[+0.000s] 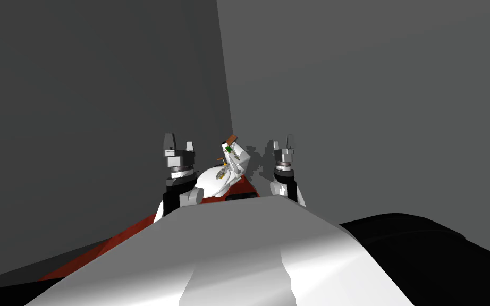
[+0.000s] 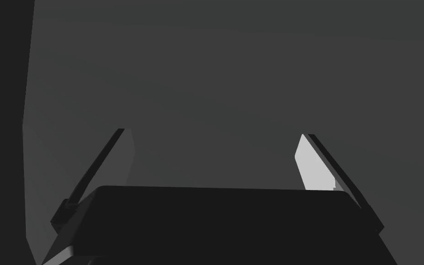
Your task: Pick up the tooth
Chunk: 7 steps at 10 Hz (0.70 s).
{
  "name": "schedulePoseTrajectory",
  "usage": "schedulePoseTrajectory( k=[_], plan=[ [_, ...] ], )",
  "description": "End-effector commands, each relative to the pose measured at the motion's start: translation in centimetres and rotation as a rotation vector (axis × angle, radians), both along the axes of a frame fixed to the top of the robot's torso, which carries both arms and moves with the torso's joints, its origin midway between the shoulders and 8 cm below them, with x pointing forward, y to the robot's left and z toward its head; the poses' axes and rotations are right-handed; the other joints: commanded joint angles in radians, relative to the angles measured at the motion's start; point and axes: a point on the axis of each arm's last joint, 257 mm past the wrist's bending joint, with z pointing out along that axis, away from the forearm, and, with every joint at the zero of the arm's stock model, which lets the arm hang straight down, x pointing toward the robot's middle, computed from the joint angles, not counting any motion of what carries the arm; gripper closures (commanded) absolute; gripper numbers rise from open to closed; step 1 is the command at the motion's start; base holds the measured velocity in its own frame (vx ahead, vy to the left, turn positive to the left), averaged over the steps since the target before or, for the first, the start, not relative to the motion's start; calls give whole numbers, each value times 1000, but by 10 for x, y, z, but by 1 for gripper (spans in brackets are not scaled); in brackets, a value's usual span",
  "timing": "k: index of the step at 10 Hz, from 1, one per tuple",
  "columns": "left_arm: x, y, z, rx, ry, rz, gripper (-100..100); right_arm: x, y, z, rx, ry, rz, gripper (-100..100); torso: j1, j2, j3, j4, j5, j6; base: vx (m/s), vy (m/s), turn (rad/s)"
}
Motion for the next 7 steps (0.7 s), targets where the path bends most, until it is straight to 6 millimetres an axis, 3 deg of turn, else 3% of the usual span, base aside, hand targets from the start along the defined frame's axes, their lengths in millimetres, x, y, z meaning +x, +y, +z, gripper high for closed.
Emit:
schedulePoseTrajectory(
  k=[1, 6, 7],
  plan=[
    [7, -3, -6, 25, 22, -11, -100, 0, 0, 0, 0, 0, 0, 0, 0, 0, 0, 0, 0, 0, 12, 10, -5],
    [62, -5, -48, 111, 164, -19, -100, 0, 0, 0, 0, 0, 0, 0, 3, -5, -3, -1, 1, 0, 58, 37, -21],
    [62, -4, -49, 111, 167, -19, -100, 0, 0, 0, 0, 0, 0, 0, 4, -6, -3, -1, 1, 0, 58, 32, -11]
  ],
)
